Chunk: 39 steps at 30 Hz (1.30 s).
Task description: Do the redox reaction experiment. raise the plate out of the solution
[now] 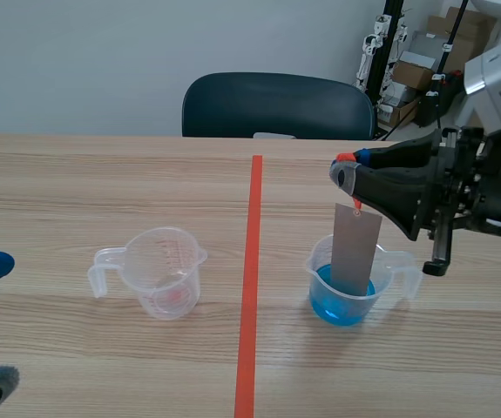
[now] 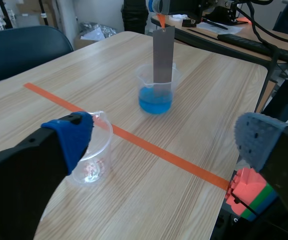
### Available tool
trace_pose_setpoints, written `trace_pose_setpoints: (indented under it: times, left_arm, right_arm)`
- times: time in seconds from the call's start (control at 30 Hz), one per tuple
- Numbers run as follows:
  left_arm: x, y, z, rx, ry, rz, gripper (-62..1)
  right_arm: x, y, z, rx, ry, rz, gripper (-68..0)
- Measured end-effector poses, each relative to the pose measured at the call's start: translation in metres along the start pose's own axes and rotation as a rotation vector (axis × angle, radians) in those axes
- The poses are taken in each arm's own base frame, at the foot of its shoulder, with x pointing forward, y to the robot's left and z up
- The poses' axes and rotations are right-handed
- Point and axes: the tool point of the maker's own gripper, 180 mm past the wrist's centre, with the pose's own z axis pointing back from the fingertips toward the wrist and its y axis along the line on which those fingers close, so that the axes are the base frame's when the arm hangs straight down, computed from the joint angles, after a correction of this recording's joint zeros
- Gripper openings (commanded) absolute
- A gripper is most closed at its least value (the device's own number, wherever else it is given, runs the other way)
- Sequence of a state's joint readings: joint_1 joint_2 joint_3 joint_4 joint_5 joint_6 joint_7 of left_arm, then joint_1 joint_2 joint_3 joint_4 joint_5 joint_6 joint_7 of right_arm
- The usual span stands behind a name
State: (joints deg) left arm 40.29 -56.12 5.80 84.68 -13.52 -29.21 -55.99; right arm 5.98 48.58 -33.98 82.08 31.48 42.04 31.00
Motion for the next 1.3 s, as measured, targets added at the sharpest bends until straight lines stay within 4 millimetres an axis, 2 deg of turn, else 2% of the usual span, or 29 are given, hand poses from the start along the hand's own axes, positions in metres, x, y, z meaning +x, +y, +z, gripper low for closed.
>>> trace_pose_setpoints:
  times: [0.03, 0.1, 0.23, 0.33, 0.5, 0.6, 0.87, 1.3]
  left_arm:
    - [0.002, 0.003, -0.002, 0.005, -0.012, -0.01, -22.6]
    - [0.006, 0.008, -0.007, 0.01, -0.03, -0.025, -30.3]
    - [0.005, 0.018, -0.017, 0.037, -0.028, -0.054, -33.9]
    - [0.002, 0.023, -0.025, 0.053, -0.023, -0.067, -39.0]
    - [-0.013, 0.009, -0.043, 0.007, 0.008, -0.029, -48.4]
    - [-0.016, 0.0, -0.057, -0.029, -0.003, -0.007, -52.6]
    - [-0.016, 0.0, -0.085, -0.044, -0.017, -0.019, -58.3]
    - [-0.007, 0.006, -0.121, -0.055, -0.05, -0.059, -58.2]
  right_arm:
    - [0.003, -0.001, 0.0, 0.0, -0.005, 0.007, -67.7]
    - [0.007, -0.004, 0.0, -0.008, -0.014, 0.018, -67.7]
    - [0.013, -0.01, 0.002, -0.026, -0.027, 0.03, -67.7]
    - [0.013, -0.01, 0.003, -0.026, -0.026, 0.031, -67.7]
    - [0.018, -0.01, 0.004, -0.021, -0.029, 0.042, -67.7]
    - [0.022, -0.008, 0.001, -0.013, -0.039, 0.045, -67.7]
    - [0.042, -0.005, 0.0, 0.005, -0.073, 0.085, -67.7]
    - [0.071, -0.005, 0.004, 0.02, -0.108, 0.137, -67.7]
